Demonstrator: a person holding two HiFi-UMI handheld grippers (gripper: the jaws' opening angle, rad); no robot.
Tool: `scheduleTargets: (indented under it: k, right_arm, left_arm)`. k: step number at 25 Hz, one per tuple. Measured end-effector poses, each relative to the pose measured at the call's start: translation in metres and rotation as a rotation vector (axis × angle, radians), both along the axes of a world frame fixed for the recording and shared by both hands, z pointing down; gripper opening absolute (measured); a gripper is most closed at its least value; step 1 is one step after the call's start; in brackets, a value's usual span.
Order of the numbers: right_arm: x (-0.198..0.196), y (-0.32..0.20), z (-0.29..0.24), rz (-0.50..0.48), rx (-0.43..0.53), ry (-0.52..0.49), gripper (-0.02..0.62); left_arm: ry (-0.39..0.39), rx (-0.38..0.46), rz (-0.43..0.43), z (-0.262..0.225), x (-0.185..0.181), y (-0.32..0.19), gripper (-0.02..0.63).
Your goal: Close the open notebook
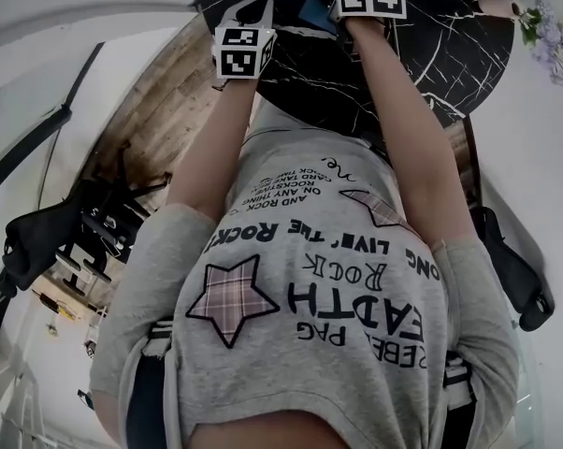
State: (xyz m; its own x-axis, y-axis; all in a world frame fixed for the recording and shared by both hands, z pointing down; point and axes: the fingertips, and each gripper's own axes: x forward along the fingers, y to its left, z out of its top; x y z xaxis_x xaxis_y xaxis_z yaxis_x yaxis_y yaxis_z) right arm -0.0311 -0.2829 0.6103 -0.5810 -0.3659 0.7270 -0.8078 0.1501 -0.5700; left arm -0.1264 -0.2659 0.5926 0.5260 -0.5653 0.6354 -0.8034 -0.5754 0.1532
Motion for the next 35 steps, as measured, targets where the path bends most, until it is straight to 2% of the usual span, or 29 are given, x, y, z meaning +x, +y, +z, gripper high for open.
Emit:
scheduleTargets:
  k: [5,8,16,27,35]
  right_arm:
    - [0.001,0.001,0.006,0.001,-0.013,0.010,0.014]
    - [0.001,0.001,0.001,0.003,-0.018,-0.018,0.014]
    - [0.013,0.001,-0.026,0.014,0.031,-0.052,0.014]
    - [0.028,-0.001,-0.071,0.031,0.139,-0.082,0.014]
    - [0.051,0.005,-0.111,0.044,0.239,-0.081,0.014]
  left_arm:
    - [0.000,-0.006,0.005,0.002,-0.003,0.002,0.009]
    - [0.013,-0.013,0.008,0.000,-0.001,0.002,0.009]
    - [0.028,0.008,0.037,-0.012,0.012,0.004,0.009]
    - [0.046,0.051,0.095,-0.036,0.041,0.011,0.009]
    - [0.060,0.148,0.124,-0.075,0.060,0.008,0.009]
